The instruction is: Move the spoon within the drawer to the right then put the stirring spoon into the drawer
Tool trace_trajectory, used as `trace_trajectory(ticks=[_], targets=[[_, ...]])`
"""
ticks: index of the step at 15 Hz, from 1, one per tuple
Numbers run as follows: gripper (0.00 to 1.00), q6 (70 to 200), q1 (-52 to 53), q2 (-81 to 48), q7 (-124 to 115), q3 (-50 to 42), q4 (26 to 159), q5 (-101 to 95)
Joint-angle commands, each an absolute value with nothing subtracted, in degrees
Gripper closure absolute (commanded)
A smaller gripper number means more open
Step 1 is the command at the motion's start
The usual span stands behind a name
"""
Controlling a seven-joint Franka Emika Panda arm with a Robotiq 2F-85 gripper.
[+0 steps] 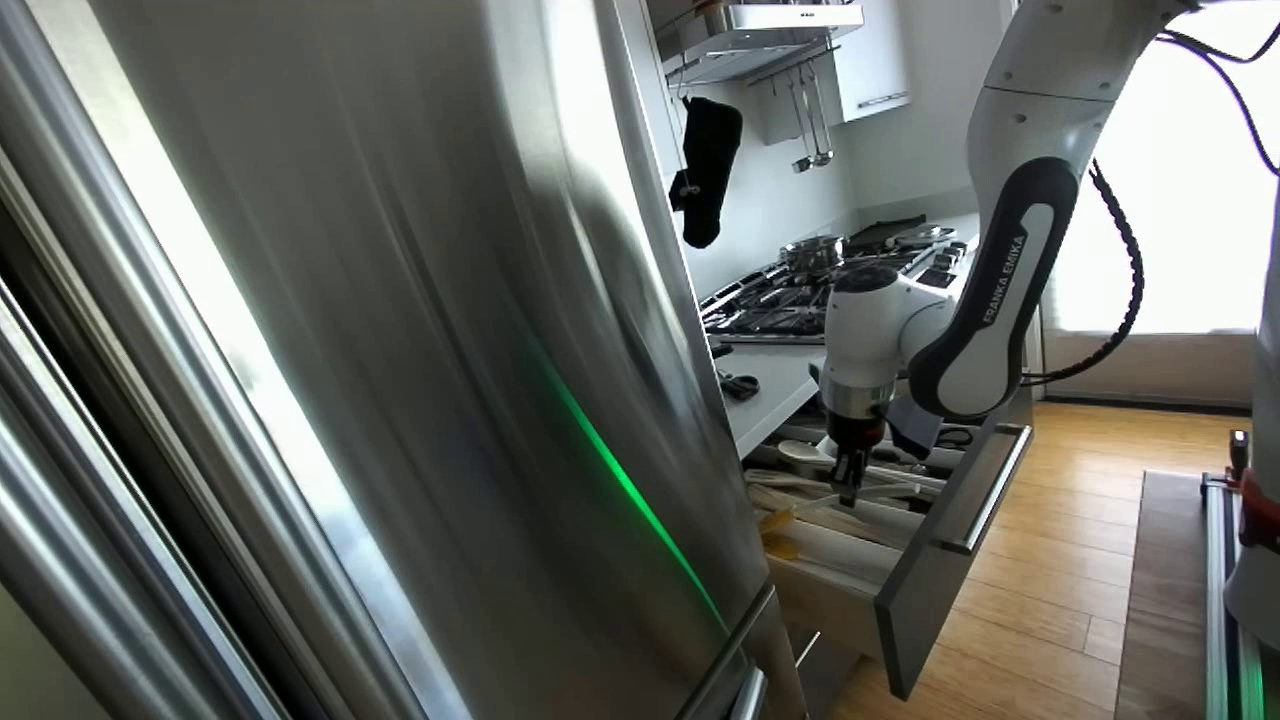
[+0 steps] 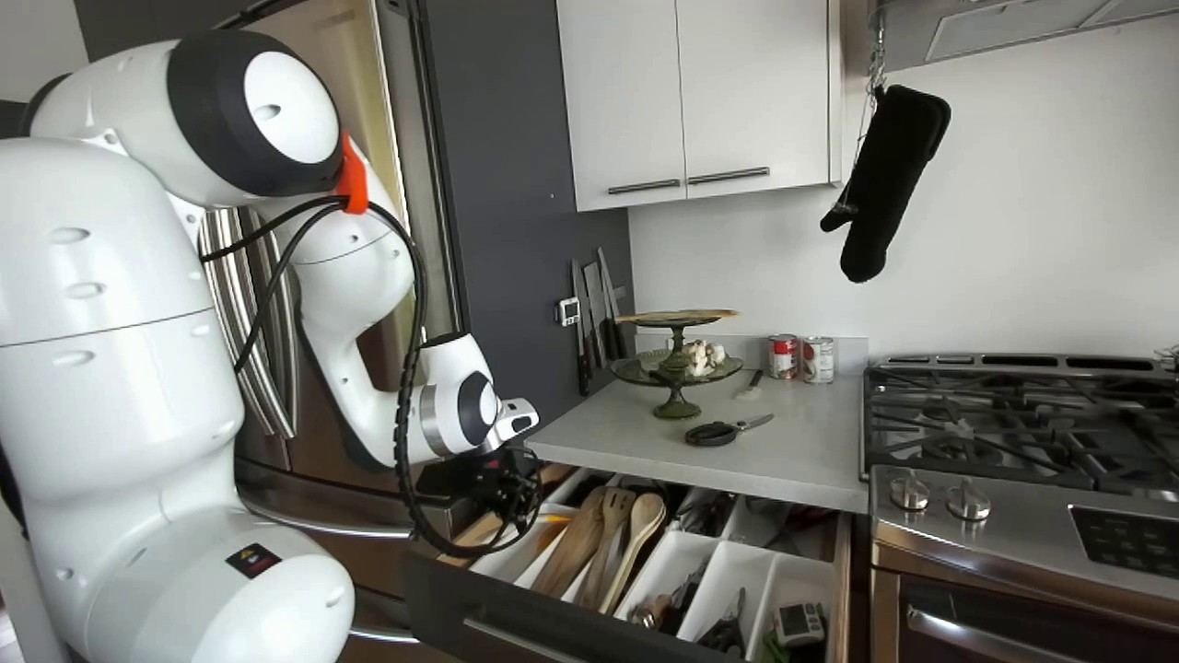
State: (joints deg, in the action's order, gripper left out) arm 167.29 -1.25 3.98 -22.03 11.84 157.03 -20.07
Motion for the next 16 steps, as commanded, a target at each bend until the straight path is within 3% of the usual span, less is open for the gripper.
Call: trace_trajectory(ticks=[1, 2, 3, 4, 10, 12, 16], targets=[[0.95, 168.3, -2.0, 1.4, -24.9, 12.1, 155.8, -23.1], [0.89, 168.2, -1.7, 0.9, -24.6, 12.0, 155.5, -22.7], [0.55, 168.1, -1.7, 0.6, -24.7, 11.9, 155.4, -22.9], [0.54, 168.1, -1.6, 0.3, -24.5, 11.9, 155.2, -22.6], [0.1, 168.3, -1.3, -0.2, -22.1, 11.7, 154.4, -19.8], [0.0, 167.8, -1.0, 0.9, -18.8, 11.9, 154.4, -15.7], [0.0, 161.5, 2.4, -1.8, -0.4, 12.6, 151.8, 2.8]])
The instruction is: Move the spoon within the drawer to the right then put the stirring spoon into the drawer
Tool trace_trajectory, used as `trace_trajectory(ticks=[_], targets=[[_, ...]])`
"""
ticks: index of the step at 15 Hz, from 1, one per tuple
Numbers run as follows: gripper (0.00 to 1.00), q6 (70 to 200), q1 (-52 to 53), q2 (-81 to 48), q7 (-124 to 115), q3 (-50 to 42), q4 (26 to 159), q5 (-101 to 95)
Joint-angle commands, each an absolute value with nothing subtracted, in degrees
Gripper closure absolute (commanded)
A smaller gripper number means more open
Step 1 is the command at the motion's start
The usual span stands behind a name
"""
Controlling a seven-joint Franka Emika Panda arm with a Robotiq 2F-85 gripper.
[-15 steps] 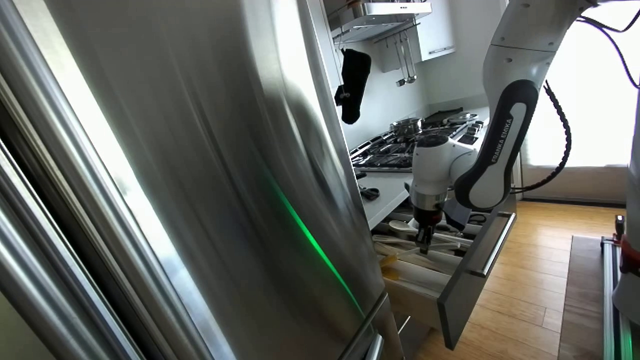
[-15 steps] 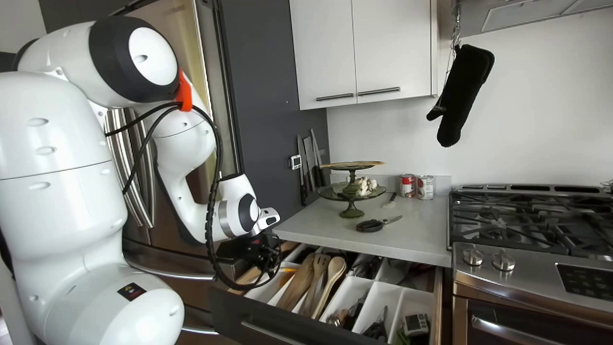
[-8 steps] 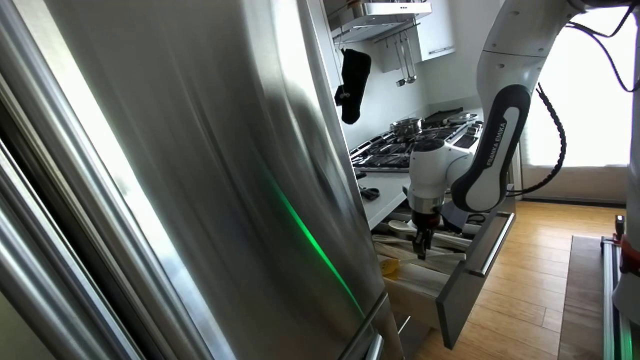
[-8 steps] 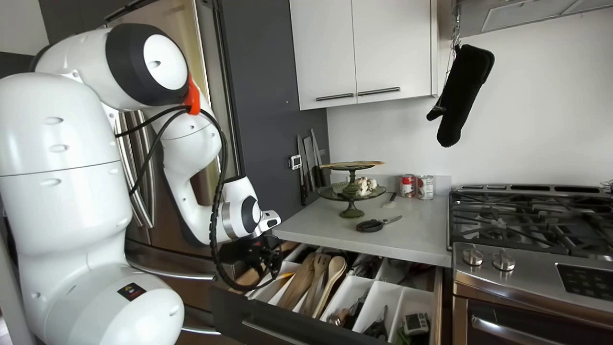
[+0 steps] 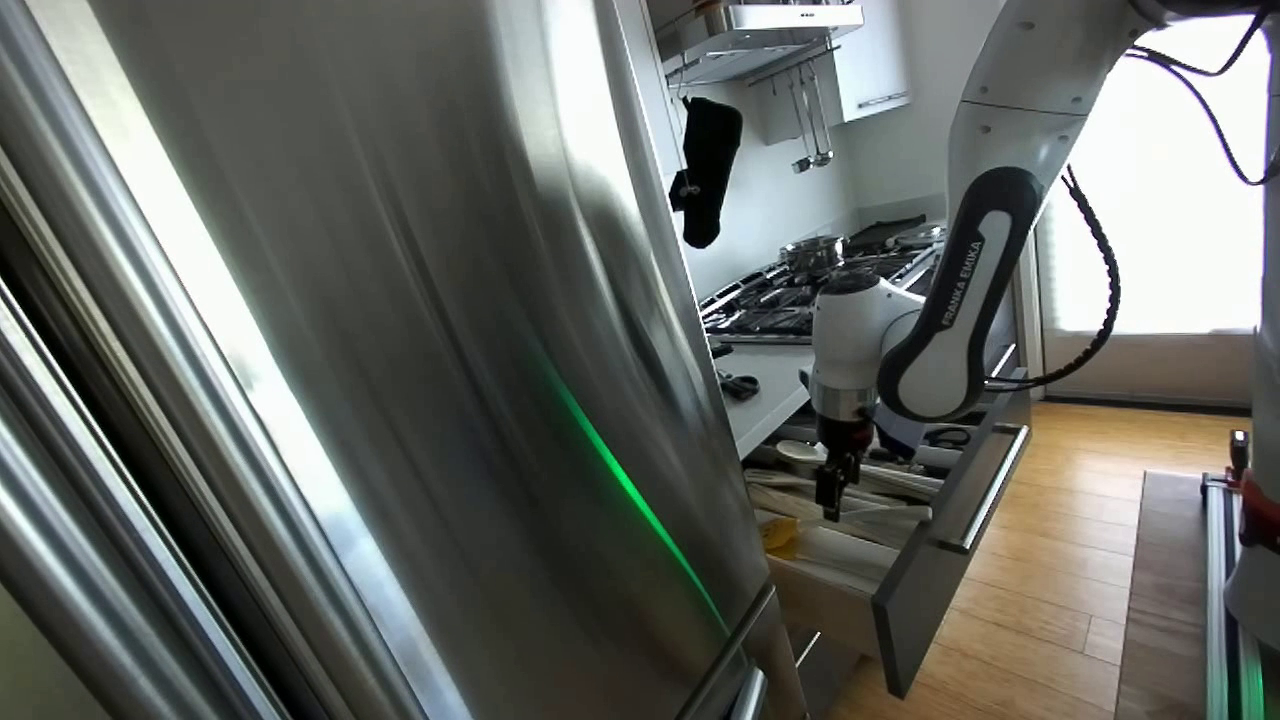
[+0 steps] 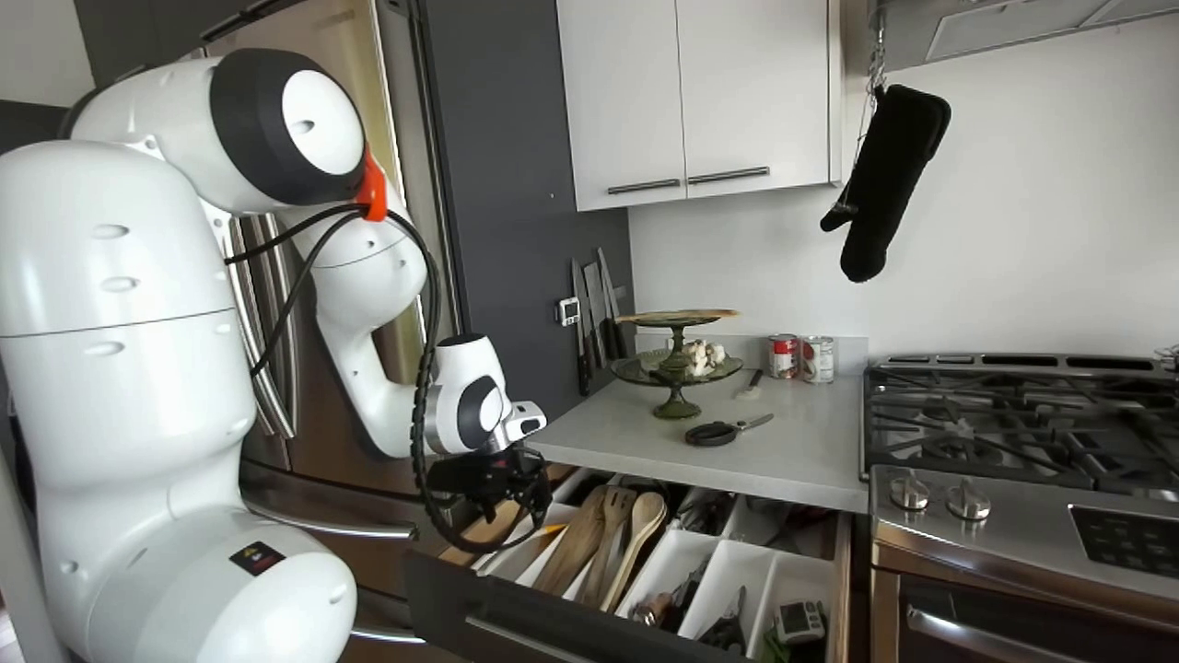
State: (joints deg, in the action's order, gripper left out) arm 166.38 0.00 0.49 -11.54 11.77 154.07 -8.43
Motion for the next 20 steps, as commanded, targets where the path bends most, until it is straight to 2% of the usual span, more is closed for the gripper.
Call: trace_trajectory(ticks=[1, 4, 6, 7, 10, 20], targets=[[0.0, 156.9, 4.5, 0.2, 4.0, 11.4, 150.9, 7.0], [0.0, 142.3, 4.2, 2.2, 12.8, 8.9, 147.7, 13.2], [0.0, 132.5, 2.9, 3.0, 7.0, 6.9, 144.5, 7.0], [0.0, 139.0, 4.6, 2.2, 8.9, 7.7, 146.6, 9.7], [0.0, 133.7, 3.7, 2.7, 8.7, 6.0, 144.2, 8.2], [0.0, 132.3, 4.2, -3.6, -6.0, 6.3, 140.0, 0.3]])
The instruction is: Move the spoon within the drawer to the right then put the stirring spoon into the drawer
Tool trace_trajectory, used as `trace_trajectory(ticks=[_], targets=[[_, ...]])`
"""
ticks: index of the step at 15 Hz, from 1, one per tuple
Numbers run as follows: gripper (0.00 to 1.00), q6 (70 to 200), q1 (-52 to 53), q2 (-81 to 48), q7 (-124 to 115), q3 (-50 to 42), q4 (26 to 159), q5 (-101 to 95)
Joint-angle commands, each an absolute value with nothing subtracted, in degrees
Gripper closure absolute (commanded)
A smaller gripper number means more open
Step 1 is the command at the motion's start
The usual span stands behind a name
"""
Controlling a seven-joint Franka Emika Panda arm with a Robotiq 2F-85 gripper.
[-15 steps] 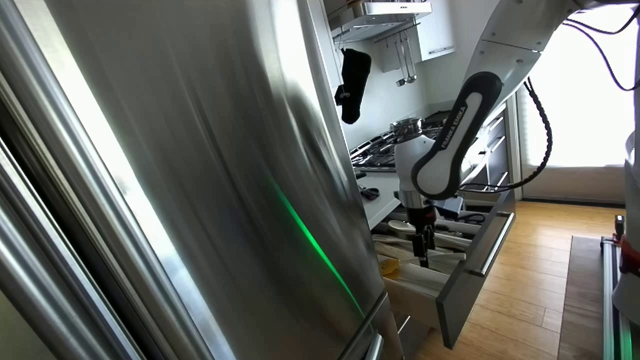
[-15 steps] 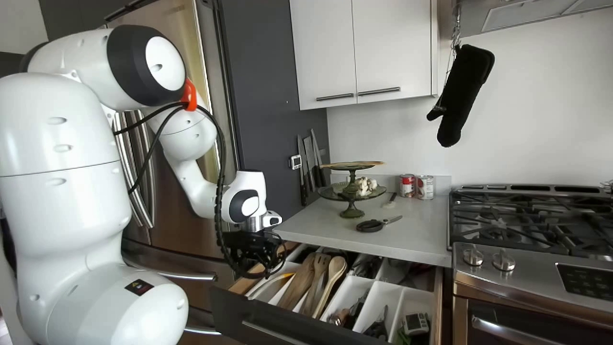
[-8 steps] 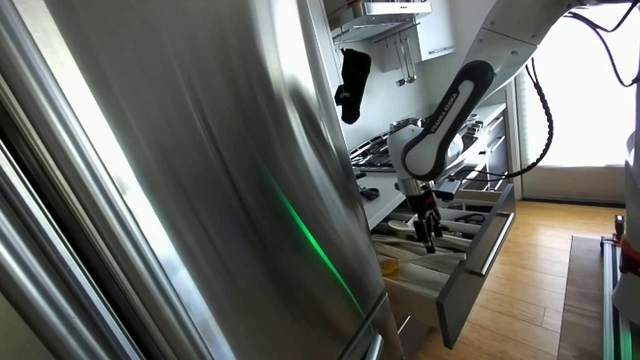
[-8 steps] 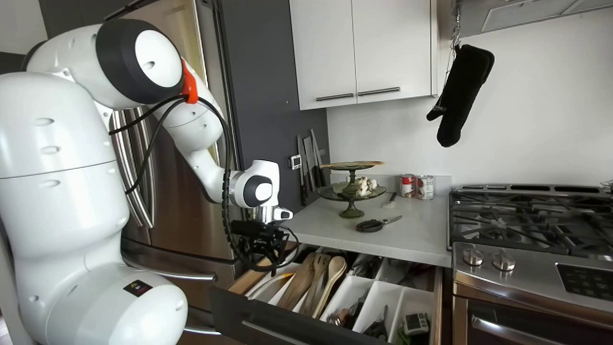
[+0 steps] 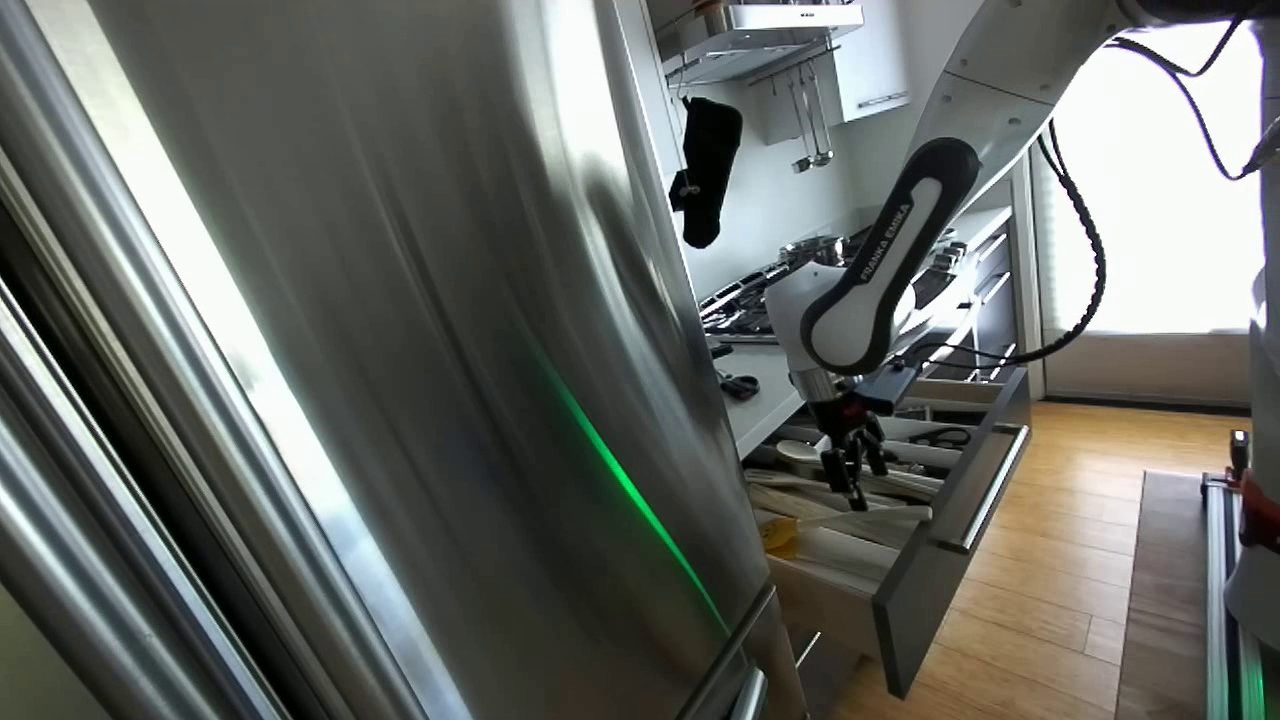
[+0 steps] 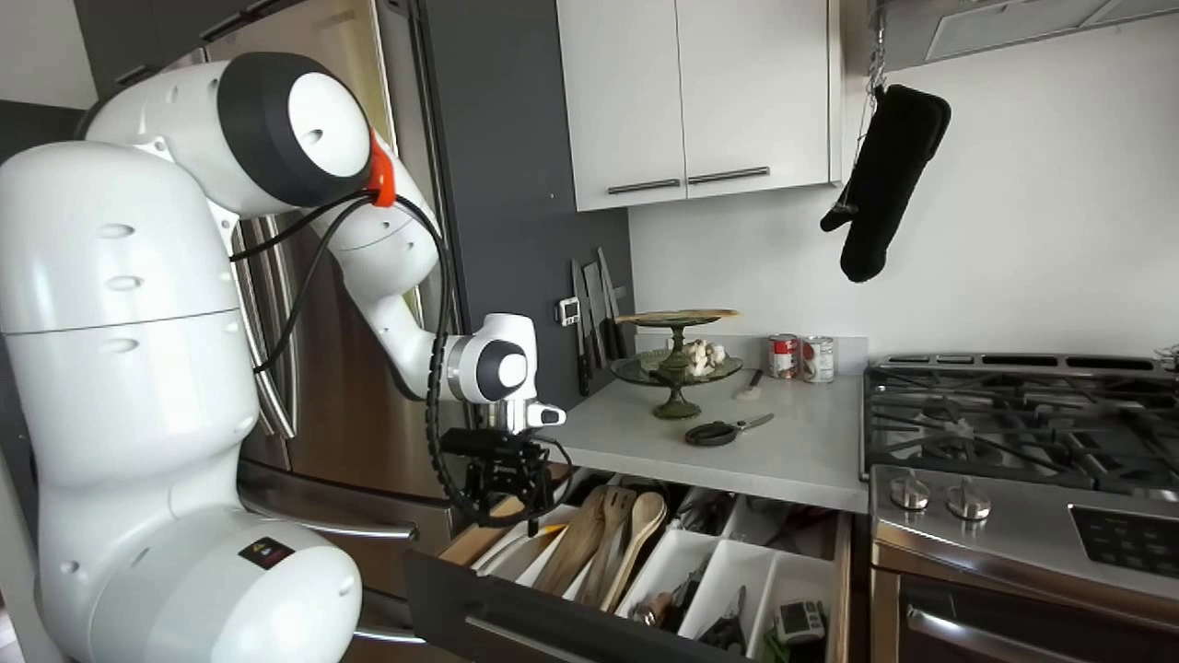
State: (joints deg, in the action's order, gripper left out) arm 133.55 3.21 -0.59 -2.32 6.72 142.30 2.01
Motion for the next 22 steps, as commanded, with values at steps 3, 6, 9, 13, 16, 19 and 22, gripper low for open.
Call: trace_trajectory(ticks=[3, 6, 9, 13, 16, 19, 22], targets=[[0.0, 132.1, 4.7, -6.2, -7.4, 6.3, 138.4, 0.5], [0.01, 132.2, 5.1, -8.7, -8.4, 6.1, 136.9, 0.2], [0.29, 131.9, 5.4, -10.6, -8.8, 6.0, 135.5, 0.3], [0.63, 131.4, 5.8, -11.9, -9.1, 5.9, 134.1, 0.1], [0.85, 130.7, 6.0, -12.2, -9.5, 5.8, 133.5, 0.1], [0.99, 130.1, 6.2, -11.7, -9.9, 5.8, 133.4, -0.1], [0.95, 129.5, 6.5, -9.8, -10.1, 6.0, 134.3, -0.2]])
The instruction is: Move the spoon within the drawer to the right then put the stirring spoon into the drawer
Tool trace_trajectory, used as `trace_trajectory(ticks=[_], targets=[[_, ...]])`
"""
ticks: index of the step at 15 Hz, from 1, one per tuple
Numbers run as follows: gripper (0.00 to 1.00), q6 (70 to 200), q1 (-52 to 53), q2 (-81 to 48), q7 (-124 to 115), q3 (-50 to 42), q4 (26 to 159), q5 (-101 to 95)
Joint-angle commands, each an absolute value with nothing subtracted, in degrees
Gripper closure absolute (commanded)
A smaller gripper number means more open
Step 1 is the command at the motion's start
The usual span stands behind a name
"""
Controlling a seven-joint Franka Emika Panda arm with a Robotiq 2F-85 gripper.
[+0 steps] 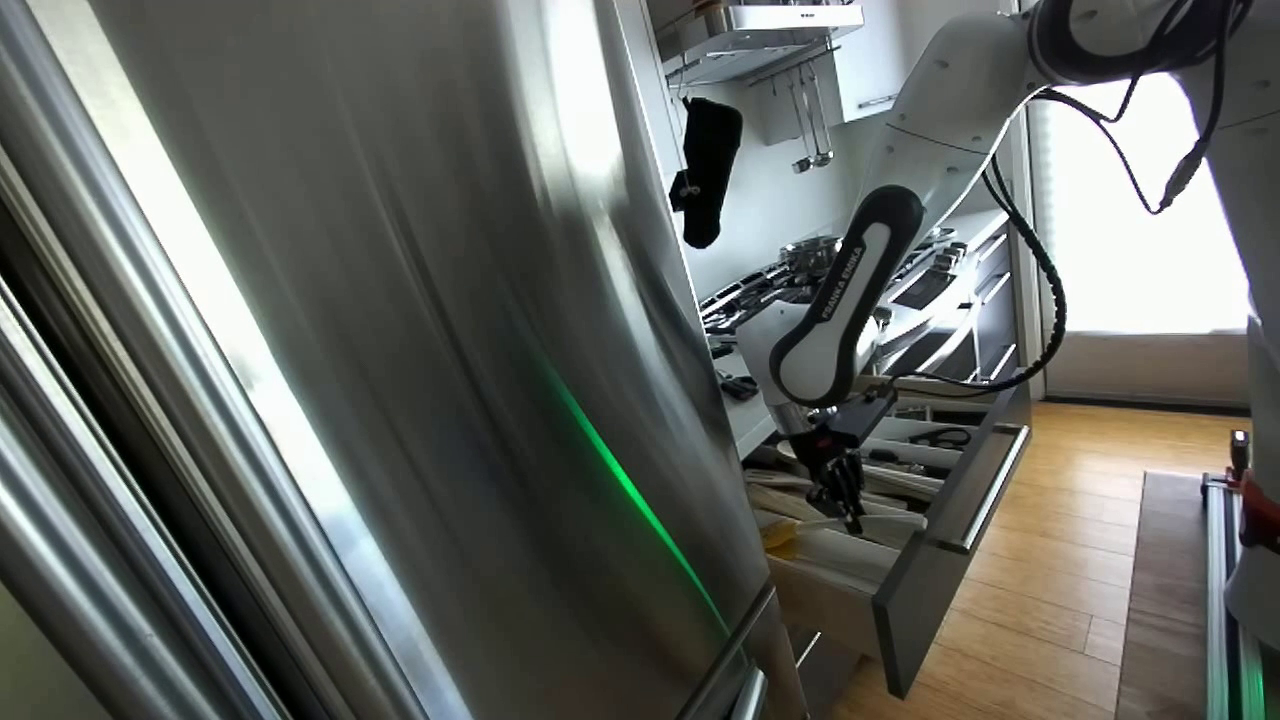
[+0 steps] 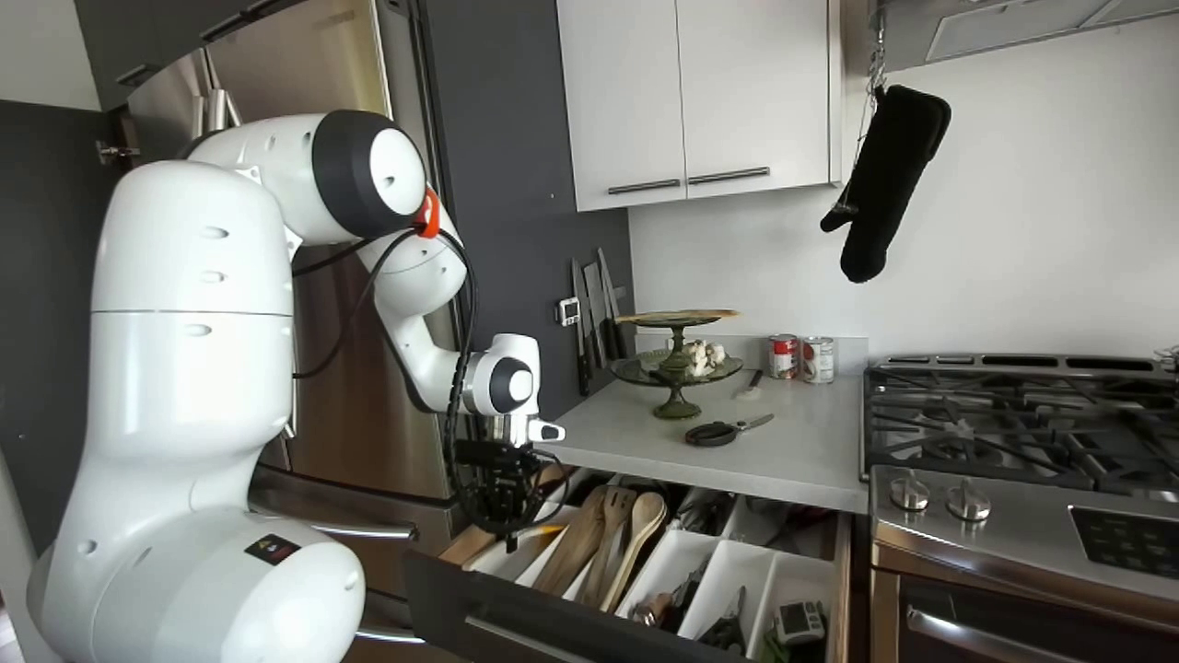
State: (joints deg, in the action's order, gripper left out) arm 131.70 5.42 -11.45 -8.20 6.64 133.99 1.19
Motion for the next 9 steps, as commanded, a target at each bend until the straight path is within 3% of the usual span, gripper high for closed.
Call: trace_trajectory(ticks=[1, 9], targets=[[0.95, 129.3, 6.6, -9.0, -10.3, 6.0, 134.7, -0.2], [0.95, 127.4, 6.9, -0.4, -10.1, 6.8, 138.7, -0.3]])
